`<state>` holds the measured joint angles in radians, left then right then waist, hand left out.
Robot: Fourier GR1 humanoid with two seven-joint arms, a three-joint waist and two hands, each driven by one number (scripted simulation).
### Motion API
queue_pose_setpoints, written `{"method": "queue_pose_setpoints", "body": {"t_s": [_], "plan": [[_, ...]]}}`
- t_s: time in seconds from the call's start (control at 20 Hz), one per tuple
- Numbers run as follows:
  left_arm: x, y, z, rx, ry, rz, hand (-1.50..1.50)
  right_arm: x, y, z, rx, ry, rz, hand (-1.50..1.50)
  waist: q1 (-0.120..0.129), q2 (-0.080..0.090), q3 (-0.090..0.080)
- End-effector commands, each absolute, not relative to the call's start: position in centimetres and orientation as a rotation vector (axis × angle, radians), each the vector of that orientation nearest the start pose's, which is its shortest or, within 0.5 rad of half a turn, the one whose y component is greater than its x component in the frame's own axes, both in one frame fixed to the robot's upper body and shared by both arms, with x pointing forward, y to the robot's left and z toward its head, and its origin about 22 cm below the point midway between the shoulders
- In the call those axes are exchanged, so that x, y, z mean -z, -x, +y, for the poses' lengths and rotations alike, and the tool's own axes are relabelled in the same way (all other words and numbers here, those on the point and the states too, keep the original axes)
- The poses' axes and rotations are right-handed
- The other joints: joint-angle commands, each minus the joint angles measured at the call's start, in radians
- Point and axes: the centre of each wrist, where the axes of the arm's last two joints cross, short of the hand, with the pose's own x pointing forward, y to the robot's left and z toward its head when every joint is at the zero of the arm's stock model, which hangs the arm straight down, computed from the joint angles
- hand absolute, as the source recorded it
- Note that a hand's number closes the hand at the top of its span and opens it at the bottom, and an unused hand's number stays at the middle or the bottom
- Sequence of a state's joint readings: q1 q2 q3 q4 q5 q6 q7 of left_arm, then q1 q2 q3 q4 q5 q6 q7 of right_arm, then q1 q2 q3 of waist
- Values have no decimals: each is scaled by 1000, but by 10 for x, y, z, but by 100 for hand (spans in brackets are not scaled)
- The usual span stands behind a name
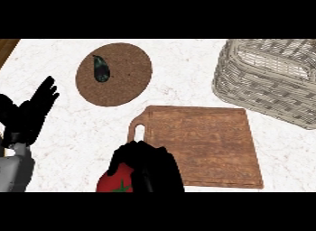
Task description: Pick the tomato from the cutting board and place it in the basket
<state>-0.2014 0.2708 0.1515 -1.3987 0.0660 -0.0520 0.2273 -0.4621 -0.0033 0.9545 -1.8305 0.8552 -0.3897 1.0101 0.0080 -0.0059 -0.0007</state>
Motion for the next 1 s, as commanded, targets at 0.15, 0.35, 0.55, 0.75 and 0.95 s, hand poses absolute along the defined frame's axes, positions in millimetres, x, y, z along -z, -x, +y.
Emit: {"method": "queue_pose_setpoints", "body": {"t_s": [0.15, 0.35, 0.55, 0.75, 0.95], "plan": [[-42, -292, 319, 74, -203, -1374, 0, -193, -165, -11, -483, 578, -1751, 150, -6, -3, -2], [-51, -289, 321, 67, -202, -1378, 0, -222, -191, -26, -452, 667, -1714, 150, -5, 0, -1], [-46, -297, 322, 56, -196, -1375, 0, -248, -215, -26, -396, 738, -1733, 150, -9, 4, -1], [-44, -288, 309, 58, -183, -1376, 0, -271, -240, -42, -369, 785, -1722, 150, -6, 3, 0], [-26, -290, 318, 65, -202, -1369, 0, -299, -249, -28, -294, 851, -1713, 150, -11, 3, -1]]}}
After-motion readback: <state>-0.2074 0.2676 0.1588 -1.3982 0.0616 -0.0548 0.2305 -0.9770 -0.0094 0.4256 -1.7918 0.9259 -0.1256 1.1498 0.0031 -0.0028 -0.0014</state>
